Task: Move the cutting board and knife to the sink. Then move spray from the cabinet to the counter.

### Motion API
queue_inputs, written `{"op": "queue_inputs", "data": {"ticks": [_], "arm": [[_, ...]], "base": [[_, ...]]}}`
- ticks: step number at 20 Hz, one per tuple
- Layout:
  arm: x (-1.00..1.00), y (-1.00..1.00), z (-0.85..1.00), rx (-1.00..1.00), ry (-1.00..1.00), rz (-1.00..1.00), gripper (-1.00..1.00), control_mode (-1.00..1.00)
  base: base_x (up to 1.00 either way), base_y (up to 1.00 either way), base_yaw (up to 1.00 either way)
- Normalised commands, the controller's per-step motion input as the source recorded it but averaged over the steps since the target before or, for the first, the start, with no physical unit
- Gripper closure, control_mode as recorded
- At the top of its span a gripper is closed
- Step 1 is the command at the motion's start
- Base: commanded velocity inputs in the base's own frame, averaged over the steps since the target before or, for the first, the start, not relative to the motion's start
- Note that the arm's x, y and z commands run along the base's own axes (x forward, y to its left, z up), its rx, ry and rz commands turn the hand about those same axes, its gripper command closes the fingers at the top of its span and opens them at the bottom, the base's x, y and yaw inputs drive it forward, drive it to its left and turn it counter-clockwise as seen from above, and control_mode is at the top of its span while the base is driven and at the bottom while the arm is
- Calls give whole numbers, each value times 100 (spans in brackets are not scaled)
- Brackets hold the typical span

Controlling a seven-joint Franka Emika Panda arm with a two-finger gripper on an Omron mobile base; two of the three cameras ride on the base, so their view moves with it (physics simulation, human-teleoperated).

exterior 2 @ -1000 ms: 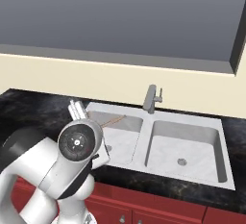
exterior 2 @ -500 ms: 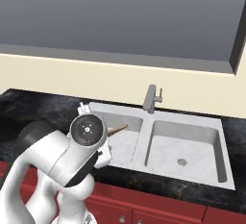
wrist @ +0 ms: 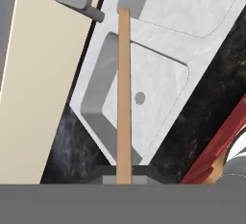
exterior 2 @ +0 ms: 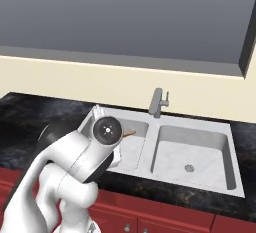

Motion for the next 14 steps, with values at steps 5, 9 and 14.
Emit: {"op": "queue_inputs", "data": {"ticks": [5,9,14], "arm": [[43,0,-25,6,0,-4,100,-100],[41,0,-25,0,-2,-4,100,-100],[39,0,-30,0,0,-3,100,-100]], "base": [[0,0,0],[0,0,0],[0,0,0]]}}
